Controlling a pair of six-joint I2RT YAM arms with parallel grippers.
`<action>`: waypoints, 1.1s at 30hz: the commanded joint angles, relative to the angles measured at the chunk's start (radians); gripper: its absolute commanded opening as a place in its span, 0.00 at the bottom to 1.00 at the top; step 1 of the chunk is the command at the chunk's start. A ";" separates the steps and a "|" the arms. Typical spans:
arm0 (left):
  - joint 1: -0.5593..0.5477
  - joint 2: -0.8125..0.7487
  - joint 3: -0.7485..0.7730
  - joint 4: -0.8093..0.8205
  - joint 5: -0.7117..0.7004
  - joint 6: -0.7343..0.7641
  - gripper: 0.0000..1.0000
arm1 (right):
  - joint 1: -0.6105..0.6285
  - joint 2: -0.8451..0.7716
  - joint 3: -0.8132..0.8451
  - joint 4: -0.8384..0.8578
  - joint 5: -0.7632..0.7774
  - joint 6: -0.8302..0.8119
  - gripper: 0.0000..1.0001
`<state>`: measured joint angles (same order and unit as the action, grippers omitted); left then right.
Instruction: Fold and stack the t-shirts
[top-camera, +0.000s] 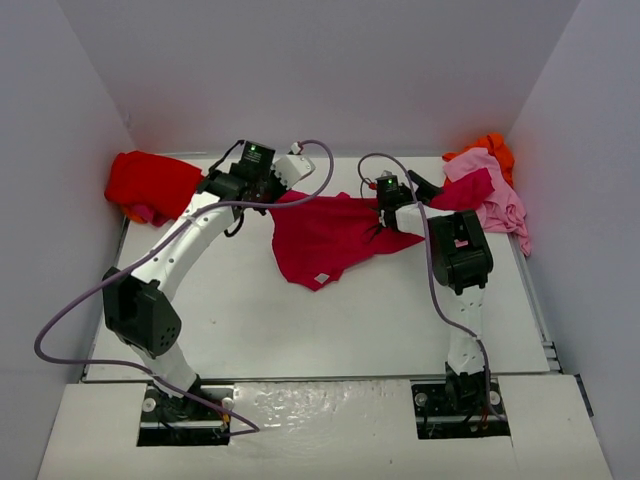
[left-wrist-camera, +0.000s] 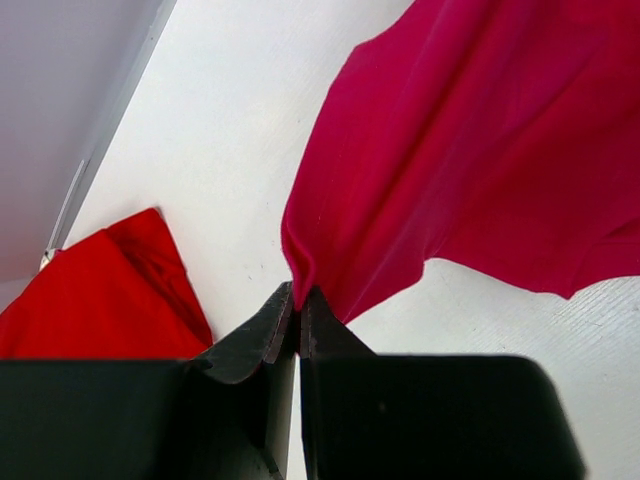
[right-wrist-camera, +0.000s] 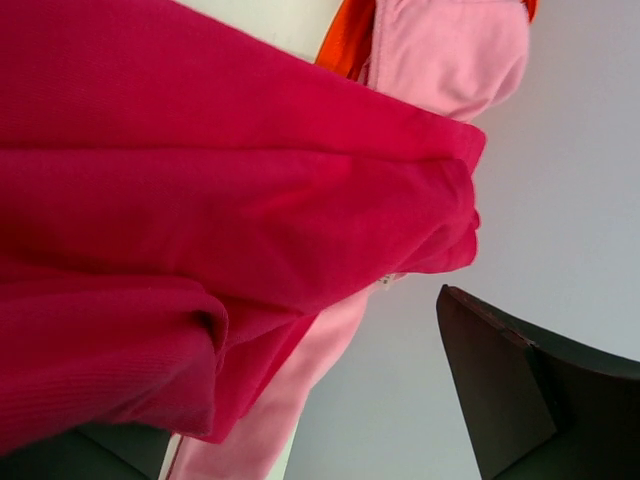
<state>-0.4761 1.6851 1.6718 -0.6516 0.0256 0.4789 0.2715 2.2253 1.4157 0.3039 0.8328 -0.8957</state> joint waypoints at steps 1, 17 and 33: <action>0.043 -0.106 0.072 0.003 -0.060 0.017 0.00 | -0.055 -0.024 -0.038 0.030 0.032 -0.015 1.00; 0.197 -0.170 0.085 0.007 -0.106 0.038 0.00 | -0.044 -0.104 -0.113 -0.043 0.014 -0.026 1.00; 0.287 -0.160 0.130 0.004 -0.063 0.017 0.00 | 0.060 -0.133 -0.025 -0.208 -0.042 0.069 0.99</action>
<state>-0.1955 1.5840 1.7537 -0.6764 -0.0271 0.4942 0.3822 2.0880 1.3162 0.1137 0.7736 -0.8673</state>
